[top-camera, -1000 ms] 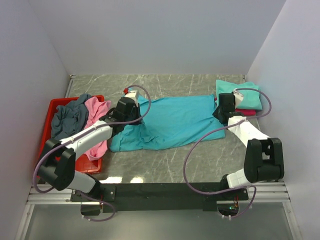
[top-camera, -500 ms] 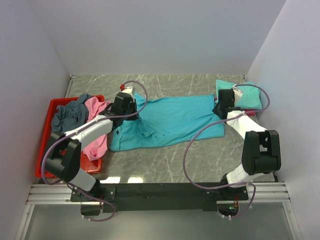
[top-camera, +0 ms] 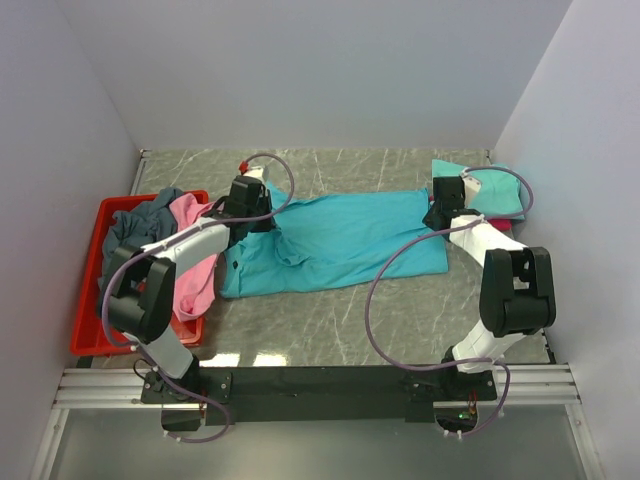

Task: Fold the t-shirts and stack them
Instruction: Fold the tshirt

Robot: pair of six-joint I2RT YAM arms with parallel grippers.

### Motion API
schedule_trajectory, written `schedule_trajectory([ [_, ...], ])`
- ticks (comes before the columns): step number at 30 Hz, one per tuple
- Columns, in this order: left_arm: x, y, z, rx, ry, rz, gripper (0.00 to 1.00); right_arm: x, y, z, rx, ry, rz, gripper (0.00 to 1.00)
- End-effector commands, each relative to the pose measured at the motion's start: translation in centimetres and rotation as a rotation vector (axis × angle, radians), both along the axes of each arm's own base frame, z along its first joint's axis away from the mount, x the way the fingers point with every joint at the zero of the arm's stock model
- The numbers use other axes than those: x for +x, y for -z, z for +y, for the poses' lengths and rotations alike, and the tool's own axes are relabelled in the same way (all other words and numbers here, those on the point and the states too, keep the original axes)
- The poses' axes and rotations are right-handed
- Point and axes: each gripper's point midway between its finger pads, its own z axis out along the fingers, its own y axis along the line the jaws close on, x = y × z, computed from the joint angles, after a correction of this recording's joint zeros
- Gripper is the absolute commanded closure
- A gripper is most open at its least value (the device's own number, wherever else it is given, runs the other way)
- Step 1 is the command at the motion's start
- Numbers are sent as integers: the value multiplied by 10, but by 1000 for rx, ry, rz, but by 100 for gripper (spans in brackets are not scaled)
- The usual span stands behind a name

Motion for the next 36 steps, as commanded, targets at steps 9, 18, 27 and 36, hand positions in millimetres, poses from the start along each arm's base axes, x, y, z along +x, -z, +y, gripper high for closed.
schedule_trajectory([
  [9, 6, -22, 32, -40, -131, -40, 99, 13, -21, -13, -43, 37, -46, 100],
  [18, -5, -27, 41, -57, -145, -42, 99, 13, -20, -13, -44, 35, -36, 100],
  [27, -17, -16, 60, -38, -210, -8, 99, 11, -20, -14, -51, 41, -32, 100],
  [36, -28, -23, 77, -43, -257, -34, 99, 10, -19, -14, -52, 40, -25, 100],
])
